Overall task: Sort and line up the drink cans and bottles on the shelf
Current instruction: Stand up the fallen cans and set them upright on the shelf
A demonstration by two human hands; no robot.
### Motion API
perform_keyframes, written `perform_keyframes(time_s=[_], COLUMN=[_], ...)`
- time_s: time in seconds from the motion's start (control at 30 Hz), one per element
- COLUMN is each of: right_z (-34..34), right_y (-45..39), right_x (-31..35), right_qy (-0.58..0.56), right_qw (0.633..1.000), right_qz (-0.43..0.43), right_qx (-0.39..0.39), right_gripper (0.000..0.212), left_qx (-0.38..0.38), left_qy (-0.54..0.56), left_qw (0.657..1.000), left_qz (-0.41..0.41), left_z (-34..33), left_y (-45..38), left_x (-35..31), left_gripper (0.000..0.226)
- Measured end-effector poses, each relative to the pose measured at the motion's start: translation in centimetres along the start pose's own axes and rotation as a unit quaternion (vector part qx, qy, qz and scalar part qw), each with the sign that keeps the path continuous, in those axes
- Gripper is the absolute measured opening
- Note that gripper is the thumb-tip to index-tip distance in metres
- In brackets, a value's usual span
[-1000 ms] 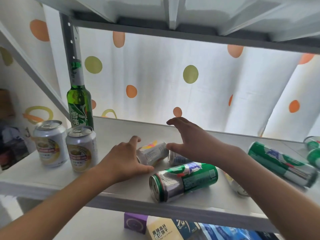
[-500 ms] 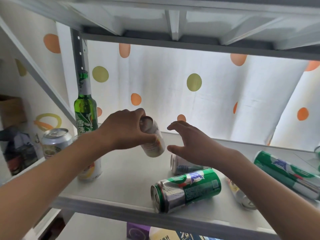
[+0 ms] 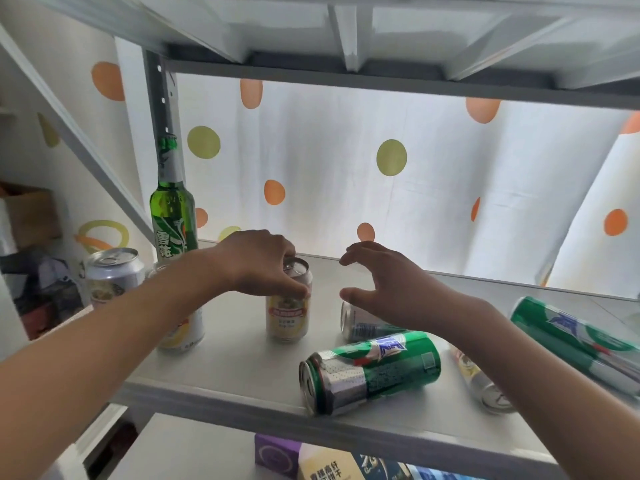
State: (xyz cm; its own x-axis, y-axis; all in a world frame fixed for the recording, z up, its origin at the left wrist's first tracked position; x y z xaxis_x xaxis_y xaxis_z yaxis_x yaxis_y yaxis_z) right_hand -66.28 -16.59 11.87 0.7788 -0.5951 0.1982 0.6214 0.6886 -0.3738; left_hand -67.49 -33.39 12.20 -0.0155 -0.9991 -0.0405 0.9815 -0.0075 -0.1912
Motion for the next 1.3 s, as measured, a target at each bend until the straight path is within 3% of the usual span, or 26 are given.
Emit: perform_keyframes(time_s=[0.27,0.43,0.53,0.67,0.73,1.0,1.17,1.3], right_z=[-0.2,1.0,1.5,2.6,3.1,4.1,3.9,3.5], right_y=[0.8,0.9,1.1,1.3,1.6,3.6,4.2,4.7], right_x=[-2.0,-3.9,-5.0,-6.3,-6.7,-4.8,-4.3,-5.2], right_qy=[-0.008,-0.017,-0.04,-0.049,-0.047,-0.002,0.032,0.043], right_qw=[1.0,0.999,0.999,0.998,0.997,0.997,0.993,0.99], right_qz=[-0.015,-0.03,-0.037,-0.044,-0.055,-0.078,-0.086,-0.078], right_qx=[0.011,0.003,0.004,-0.007,-0.012,0.023,0.074,0.109], right_gripper=[0.047,0.047,0.045,0.041,0.04,0.034,0.025,0.025], left_qx=[-0.004,0.043,-0.006,-0.124,-0.139,-0.093,0.0,0.011], left_qy=[-0.011,0.009,0.034,0.078,0.116,0.206,0.292,0.328], left_qw=[1.0,0.998,0.999,0.988,0.981,0.965,0.948,0.936], left_qz=[0.022,0.038,0.027,-0.039,-0.076,-0.134,-0.124,-0.13], left_z=[-1.2,-2.6,-1.4,1.5,2.4,2.6,1.2,1.5], left_y=[-0.1,0.7,1.4,2.7,3.4,4.5,4.7,4.9], left_x=[-0.3,-0.4,-1.6,-5.1,-6.7,-7.9,-8.2,-9.5], left_gripper=[0.057,0.089,0.095,0.074,0.065,0.027,0.018,0.016])
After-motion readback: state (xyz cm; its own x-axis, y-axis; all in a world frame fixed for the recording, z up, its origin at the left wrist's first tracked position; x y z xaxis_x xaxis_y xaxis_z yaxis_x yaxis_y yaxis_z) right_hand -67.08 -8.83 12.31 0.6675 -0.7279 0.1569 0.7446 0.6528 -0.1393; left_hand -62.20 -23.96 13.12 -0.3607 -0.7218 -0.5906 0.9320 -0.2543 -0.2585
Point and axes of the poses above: each hand's wrist, its own y-axis away from the middle knuckle, its own z-axis out of the back of the hand, x = y × z, the point moved 9 cm from there along -y, towards the middle knuckle, and after that the axes turned 10 degrees about z, right-handed, at the moved point
